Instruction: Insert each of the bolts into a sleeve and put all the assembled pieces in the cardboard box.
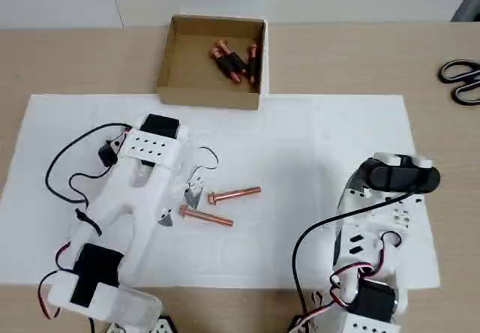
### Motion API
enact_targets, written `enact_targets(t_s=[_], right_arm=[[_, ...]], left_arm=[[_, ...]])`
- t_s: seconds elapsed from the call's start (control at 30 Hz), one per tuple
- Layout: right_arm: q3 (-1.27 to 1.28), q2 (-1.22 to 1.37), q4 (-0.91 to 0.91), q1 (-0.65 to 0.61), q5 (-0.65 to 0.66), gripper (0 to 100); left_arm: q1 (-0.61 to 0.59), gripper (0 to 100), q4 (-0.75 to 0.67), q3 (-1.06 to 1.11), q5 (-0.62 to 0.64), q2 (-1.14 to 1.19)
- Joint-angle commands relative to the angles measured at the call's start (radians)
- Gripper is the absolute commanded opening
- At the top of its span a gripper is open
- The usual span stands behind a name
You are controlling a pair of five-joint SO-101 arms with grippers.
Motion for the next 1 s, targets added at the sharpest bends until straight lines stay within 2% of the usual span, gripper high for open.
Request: enact_targets(t_s=[0.0,0.27,0.53,0.97], right_arm=[[-0.003,-0.016,-0.019,0.005,-0.008,0.5],[-0.003,-0.016,-0.018,0.005,-0.008,0.5],[-0.003,-0.016,-0.018,0.007,-0.008,0.5],[-0.003,-0.016,-0.018,0.007,-0.008,0.5]], left_arm=[[-0.005,21,0.011,0.001,0.011,-0.005],[0.003,21,-0.081,0.002,0.012,-0.005],[0.138,21,-0.117,0.002,0.012,-0.003],[0.129,21,-0.173,0.124,0.012,-0.005]])
